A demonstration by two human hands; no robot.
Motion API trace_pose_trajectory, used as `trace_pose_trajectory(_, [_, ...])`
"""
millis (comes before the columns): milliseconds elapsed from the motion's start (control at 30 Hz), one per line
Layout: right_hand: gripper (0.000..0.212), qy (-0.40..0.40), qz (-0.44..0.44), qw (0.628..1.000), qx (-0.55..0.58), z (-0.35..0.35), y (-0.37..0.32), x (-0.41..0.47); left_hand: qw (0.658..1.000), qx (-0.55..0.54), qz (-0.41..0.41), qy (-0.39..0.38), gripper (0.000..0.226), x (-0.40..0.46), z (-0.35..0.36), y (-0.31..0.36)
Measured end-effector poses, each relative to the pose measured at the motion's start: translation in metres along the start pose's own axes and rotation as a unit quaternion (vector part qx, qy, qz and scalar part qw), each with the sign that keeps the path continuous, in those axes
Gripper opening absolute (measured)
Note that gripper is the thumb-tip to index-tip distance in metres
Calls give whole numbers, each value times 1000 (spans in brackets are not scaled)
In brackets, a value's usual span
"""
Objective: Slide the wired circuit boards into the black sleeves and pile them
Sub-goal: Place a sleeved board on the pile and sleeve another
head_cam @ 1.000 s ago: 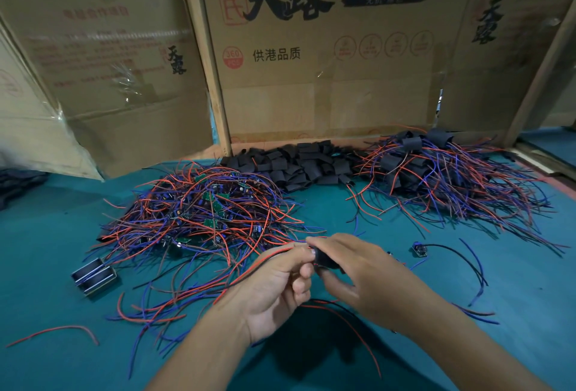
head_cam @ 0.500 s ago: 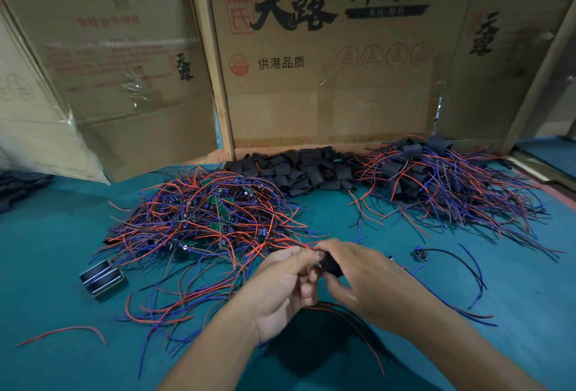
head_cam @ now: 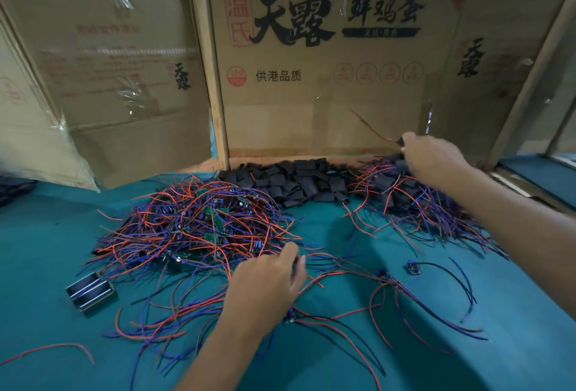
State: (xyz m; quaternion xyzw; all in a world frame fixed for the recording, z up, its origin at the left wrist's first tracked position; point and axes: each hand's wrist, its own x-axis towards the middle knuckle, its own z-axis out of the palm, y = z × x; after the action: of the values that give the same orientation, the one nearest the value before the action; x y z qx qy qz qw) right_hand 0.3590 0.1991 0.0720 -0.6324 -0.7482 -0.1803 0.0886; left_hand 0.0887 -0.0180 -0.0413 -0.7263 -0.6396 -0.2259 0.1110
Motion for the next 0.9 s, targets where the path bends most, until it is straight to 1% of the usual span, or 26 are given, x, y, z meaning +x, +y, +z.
trace_pose_trajectory(67, [21,1,25,999,-23,5,12,25,1000,7,-27,-3,29,3,-1,-10])
trace_pose_trajectory(133, [30,11,22,999,-29,12,8,36,999,15,-46,4,27,4,0,-18])
trace_pose_trajectory(233, [23,21,-62,998,25,29,-35,37,998,30,-60,2,25,5,2,-23])
trace_pose_trajectory(300, [26,-21,-90,993,70,42,-74,33,997,40,-65,1,24,6,5,-23])
trace_pose_trajectory(400, [27,-95,-85,985,119,66,-117,28,996,44,-73,2,25,8,8,-26])
trace_pose_trajectory(467, [31,-124,-108,982,96,81,-133,26,996,48,-77,-3,26,8,10,-29])
trace_pose_trajectory(533, [37,-138,-139,980,42,92,-142,26,996,48,-78,-6,27,7,12,-35])
trace_pose_trajectory(633, [29,-112,-164,980,-16,102,-144,28,996,41,-73,-2,28,8,15,-39])
trace_pose_trajectory(700, [26,-94,-157,983,-30,96,-142,25,997,39,-72,-1,28,8,16,-39])
trace_pose_trajectory(800, [22,-53,-105,993,33,75,-139,11,997,23,-68,6,27,8,14,-35])
trace_pose_trajectory(867, [12,-23,-43,989,141,59,-139,-10,998,-3,-60,6,24,8,14,-31])
trace_pose_trajectory(900, [14,-20,-17,978,206,52,-141,-24,998,-24,-55,10,26,8,14,-29])
